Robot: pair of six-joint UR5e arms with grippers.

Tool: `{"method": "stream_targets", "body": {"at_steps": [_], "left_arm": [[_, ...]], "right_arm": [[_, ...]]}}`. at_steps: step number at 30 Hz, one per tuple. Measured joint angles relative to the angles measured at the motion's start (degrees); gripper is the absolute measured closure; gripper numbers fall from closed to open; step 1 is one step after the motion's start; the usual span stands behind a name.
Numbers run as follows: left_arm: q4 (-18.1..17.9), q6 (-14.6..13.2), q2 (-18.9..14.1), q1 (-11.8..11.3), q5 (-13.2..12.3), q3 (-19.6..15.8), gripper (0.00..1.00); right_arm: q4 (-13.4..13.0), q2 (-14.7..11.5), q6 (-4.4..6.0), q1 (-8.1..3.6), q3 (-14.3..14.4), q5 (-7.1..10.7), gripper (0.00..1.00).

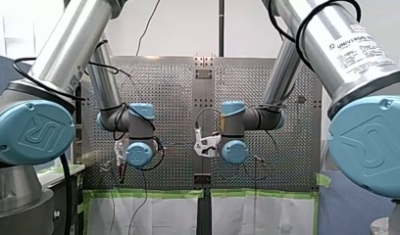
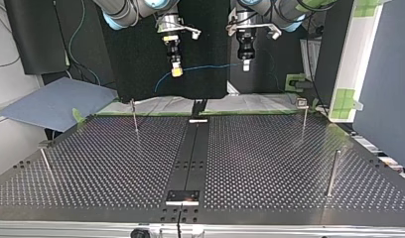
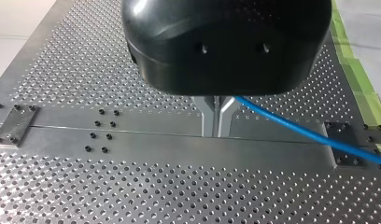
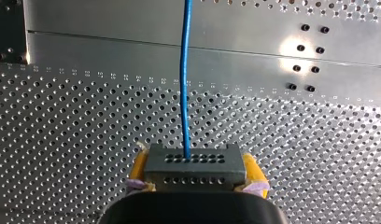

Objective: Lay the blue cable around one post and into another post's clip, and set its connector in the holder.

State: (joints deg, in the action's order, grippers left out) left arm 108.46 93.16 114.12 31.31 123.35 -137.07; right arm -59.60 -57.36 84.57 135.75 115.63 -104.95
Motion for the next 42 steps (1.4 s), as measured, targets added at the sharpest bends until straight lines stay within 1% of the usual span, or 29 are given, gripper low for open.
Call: {"method": "stream_targets", "body": {"at_steps": [14, 15, 16, 18, 20, 24, 27, 31, 33, 36, 42], "left_arm": [[0.00, 0.00, -0.01, 0.00, 0.00, -0.01, 0.92], [0.00, 0.00, -0.01, 0.00, 0.00, -0.01, 0.90], [-0.02, 0.03, 0.01, -0.03, 0.03, -0.06, 0.90], [-0.34, 0.35, 0.08, -0.35, 0.36, -0.38, 0.90], [-1.14, 1.02, 0.13, -0.84, 1.13, -1.14, 0.90], [-2.92, 1.68, 0.15, -1.23, 2.29, -2.91, 0.90], [-4.24, 1.80, 0.16, -1.29, 2.54, -4.25, 0.90], [-5.59, 1.84, 0.17, -1.30, 2.62, -5.83, 0.90], [-5.80, 1.84, 0.17, -1.31, 2.63, -6.10, 0.90], [-5.93, 1.84, 0.17, -1.32, 2.63, -6.29, 0.90], [-5.98, 1.84, 0.17, -1.31, 2.64, -6.33, 0.90]], "right_arm": [[0.00, 0.00, 0.00, 0.00, 0.00, 0.00, 1.00], [0.00, 0.00, 0.00, 0.00, 0.00, 0.00, 1.00], [0.00, 0.00, 0.00, 0.00, 0.00, 0.00, 1.00], [0.23, 0.23, 0.24, 0.24, -0.24, -0.24, 1.00], [0.86, 0.86, 0.86, 0.86, -0.86, -0.86, 1.00], [2.45, 2.88, 2.78, 2.58, -2.72, -2.88, 1.00], [2.84, 4.36, 3.50, 3.07, -3.35, -4.37, 1.00], [2.97, 6.25, 3.73, 3.22, -3.56, -6.31, 1.00], [2.98, 6.85, 3.76, 3.23, -3.57, -7.40, 1.00], [2.99, 7.18, 3.78, 3.24, -3.59, -8.47, 1.00], [2.99, 7.28, 3.78, 3.25, -3.60, -8.93, 1.00]]}}
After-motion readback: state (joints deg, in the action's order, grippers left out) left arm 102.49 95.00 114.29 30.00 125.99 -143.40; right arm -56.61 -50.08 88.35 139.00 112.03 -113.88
